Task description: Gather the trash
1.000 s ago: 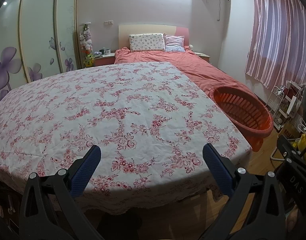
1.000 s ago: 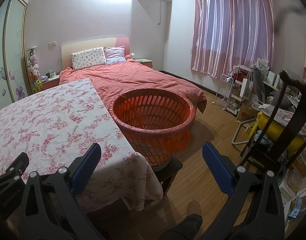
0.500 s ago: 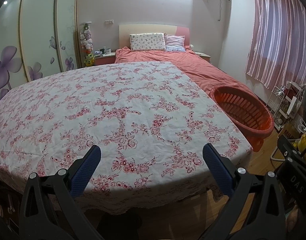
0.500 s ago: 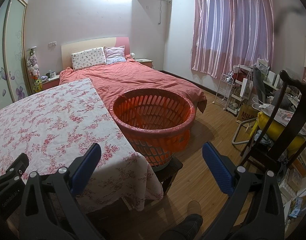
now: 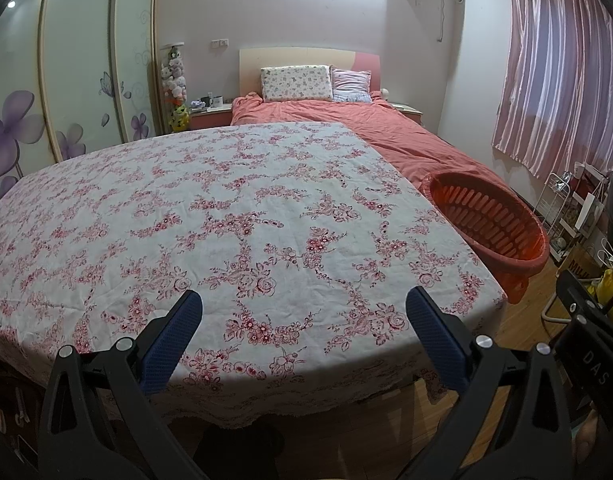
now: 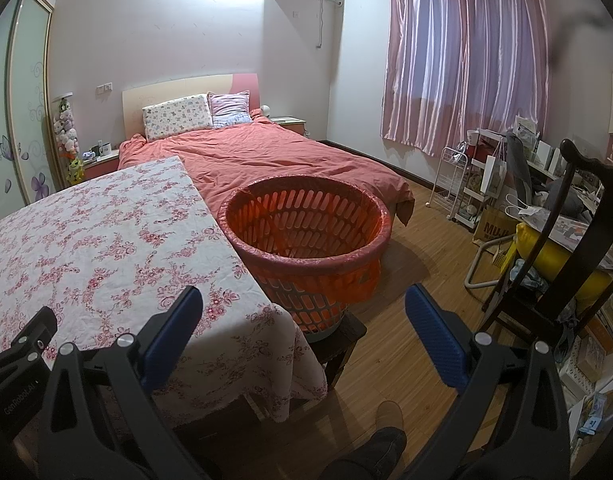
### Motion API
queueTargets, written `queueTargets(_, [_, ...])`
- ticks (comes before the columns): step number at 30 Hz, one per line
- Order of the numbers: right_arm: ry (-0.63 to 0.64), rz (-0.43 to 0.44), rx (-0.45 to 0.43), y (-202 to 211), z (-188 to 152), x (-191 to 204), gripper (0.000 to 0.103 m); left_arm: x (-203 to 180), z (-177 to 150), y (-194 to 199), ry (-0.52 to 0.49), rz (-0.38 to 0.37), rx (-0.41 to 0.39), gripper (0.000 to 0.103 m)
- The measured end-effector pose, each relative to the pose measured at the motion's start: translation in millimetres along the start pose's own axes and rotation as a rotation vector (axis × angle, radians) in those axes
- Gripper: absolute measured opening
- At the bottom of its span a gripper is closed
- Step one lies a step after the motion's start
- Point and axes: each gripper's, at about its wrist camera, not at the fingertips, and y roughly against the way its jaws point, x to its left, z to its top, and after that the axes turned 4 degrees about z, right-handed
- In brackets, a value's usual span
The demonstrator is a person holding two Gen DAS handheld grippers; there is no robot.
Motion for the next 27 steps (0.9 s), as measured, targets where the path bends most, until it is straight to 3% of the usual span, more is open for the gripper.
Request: queueTargets(27, [-0.002, 0.001, 0.001, 0.3, -0.5, 0.8, 0.099, 0.9, -2.4, -1.0, 0.004, 0.011, 0.006, 0.101])
